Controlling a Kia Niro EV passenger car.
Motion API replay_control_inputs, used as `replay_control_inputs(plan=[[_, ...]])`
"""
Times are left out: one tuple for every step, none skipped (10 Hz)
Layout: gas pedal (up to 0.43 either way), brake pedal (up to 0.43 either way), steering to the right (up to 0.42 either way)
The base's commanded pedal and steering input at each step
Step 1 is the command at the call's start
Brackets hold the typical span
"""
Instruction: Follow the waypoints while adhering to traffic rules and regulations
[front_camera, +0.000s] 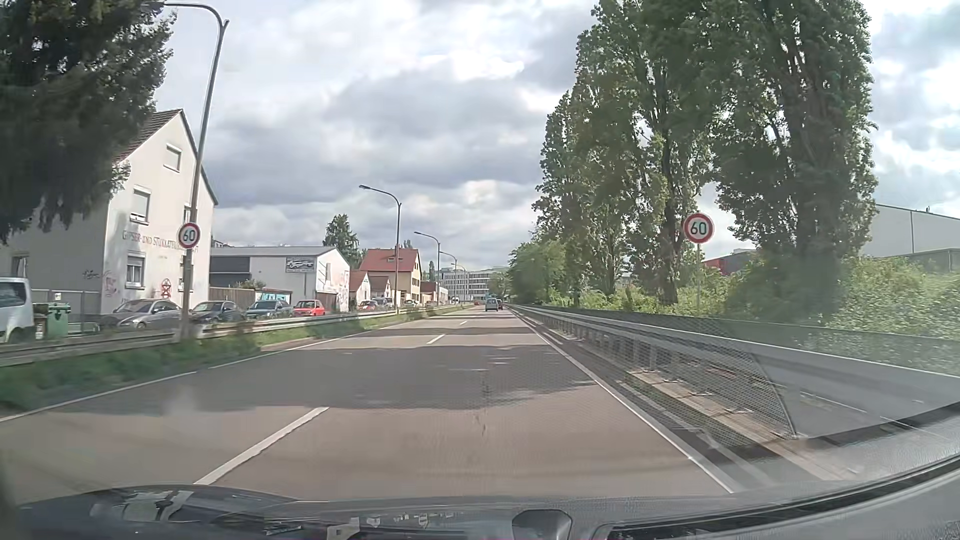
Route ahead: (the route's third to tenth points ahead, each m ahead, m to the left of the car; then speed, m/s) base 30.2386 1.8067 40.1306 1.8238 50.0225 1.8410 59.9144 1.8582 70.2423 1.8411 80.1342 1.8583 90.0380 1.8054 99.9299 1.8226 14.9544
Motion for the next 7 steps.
replay_control_inputs(plan=[[0.11, 0.0, 0.0], [0.11, 0.0, 0.0], [0.11, 0.0, 0.0], [0.11, 0.0, 0.0], [0.11, 0.0, 0.0], [0.11, 0.0, 0.0], [0.11, 0.0, 0.0]])
